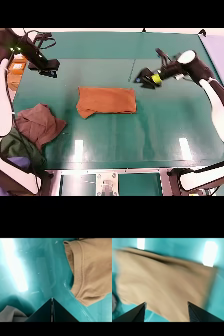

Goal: Fold the shirts.

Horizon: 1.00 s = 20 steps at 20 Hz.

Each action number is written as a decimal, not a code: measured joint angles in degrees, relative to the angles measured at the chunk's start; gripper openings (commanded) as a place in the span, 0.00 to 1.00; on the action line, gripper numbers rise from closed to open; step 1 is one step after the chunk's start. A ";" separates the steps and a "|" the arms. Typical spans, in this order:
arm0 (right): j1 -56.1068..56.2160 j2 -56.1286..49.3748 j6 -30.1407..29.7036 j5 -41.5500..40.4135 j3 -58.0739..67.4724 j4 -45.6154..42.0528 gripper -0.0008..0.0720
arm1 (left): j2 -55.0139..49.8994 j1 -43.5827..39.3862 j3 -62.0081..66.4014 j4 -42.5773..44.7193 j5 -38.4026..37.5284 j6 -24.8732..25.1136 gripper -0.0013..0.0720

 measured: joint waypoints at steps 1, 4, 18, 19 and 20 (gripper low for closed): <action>-1.31 0.48 0.04 -0.09 -3.26 -0.22 0.82 | 0.00 0.00 0.00 -0.09 0.00 0.00 0.05; -1.64 -0.68 -2.43 -3.32 -10.56 3.78 0.82 | 0.00 0.09 0.00 -0.09 0.13 -0.02 0.05; 1.16 -7.02 -7.82 -9.18 -3.85 18.14 0.03 | 0.00 0.02 0.00 -0.42 0.26 -0.22 0.05; -1.31 -5.01 -6.75 -8.55 -3.82 15.67 0.03 | 0.00 0.00 0.00 -0.44 0.24 -0.22 0.05; -4.59 -2.25 -5.55 -7.78 -4.04 12.63 0.03 | 0.00 0.00 0.00 -0.44 0.20 -0.22 0.05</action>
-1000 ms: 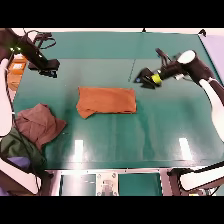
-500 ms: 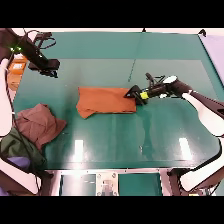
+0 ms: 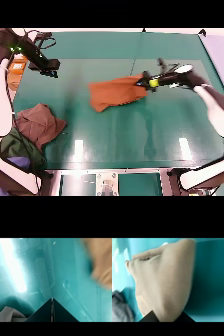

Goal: Fold the shirts.

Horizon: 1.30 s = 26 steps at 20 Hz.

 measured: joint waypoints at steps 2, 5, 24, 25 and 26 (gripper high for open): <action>-7.85 6.05 2.36 1.16 -1.29 -6.82 0.03 | 0.00 0.02 0.00 0.00 -0.20 0.00 0.05; -23.10 15.41 4.55 2.64 -4.59 -14.82 0.03 | 0.00 0.00 0.00 0.00 -0.17 0.02 0.05; -79.93 29.14 1.25 4.07 -34.03 -29.79 0.40 | 0.00 0.00 -0.02 -1.62 1.25 0.33 0.05; -80.06 29.14 4.85 7.50 -31.82 -33.75 0.32 | 0.00 0.00 -0.02 -1.70 1.44 0.72 0.05; -80.13 29.16 8.48 11.02 -29.27 -37.31 0.25 | 0.00 0.00 -0.02 -1.75 1.53 1.20 0.05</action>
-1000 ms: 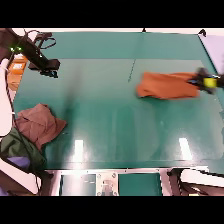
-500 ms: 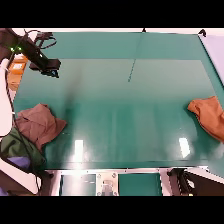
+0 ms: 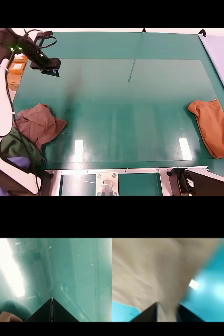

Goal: Fold the shirts.

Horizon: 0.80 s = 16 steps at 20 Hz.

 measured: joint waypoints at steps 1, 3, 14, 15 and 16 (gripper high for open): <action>0.09 0.07 3.04 3.48 2.91 -2.54 0.21 | 0.00 0.00 0.00 -0.02 0.04 0.52 0.05; 2.45 0.48 7.67 8.72 9.53 -4.76 0.12 | 0.02 0.00 0.00 0.09 0.07 1.27 0.05; 49.99 2.78 9.46 1.03 21.94 -0.94 0.03 | 17.11 -1.14 -19.89 0.28 3.54 -2.64 0.05; 54.51 3.69 9.07 0.26 19.17 -0.96 0.03 | 21.20 -1.66 -25.88 0.22 4.83 -3.45 0.05; 58.93 4.87 8.85 -0.61 15.93 -0.98 0.03 | 25.16 -2.27 -31.74 0.20 6.29 -4.35 0.05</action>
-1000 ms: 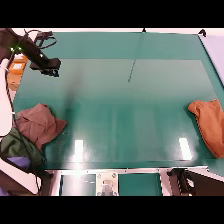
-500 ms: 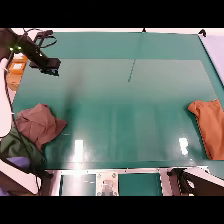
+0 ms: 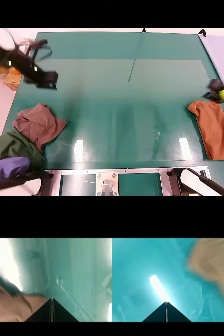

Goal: Fold the shirts.

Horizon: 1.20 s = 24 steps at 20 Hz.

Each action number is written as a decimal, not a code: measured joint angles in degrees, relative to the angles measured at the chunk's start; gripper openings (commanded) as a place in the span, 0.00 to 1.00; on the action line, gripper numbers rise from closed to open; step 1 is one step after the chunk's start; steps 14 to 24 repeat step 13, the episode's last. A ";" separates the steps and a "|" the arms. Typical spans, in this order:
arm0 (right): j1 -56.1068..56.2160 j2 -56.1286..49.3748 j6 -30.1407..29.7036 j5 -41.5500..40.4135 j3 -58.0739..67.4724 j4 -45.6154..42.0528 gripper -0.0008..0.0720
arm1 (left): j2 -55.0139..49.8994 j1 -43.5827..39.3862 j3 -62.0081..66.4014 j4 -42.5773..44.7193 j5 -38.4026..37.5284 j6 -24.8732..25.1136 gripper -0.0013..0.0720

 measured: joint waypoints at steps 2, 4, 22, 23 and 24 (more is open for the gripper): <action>8.81 2.89 -0.33 -1.64 -7.34 0.22 0.03 | 8.37 -1.46 -11.58 -0.46 2.73 -2.01 0.05; 16.15 5.57 -0.33 -3.76 -13.55 0.44 0.03 | 15.58 -2.36 -20.94 -0.98 4.68 -4.09 0.05; 30.56 8.96 -0.26 -5.62 -21.14 1.99 0.03 | 26.18 -3.37 -33.18 -2.08 8.04 -7.02 0.05; 30.56 8.96 -0.26 -5.62 -21.14 1.99 0.03 | 26.18 -3.37 -33.18 -2.08 8.04 -7.02 0.05; 30.56 8.96 -0.26 -5.62 -21.14 1.99 0.03 | 26.18 -3.37 -33.18 -2.08 8.04 -7.02 0.05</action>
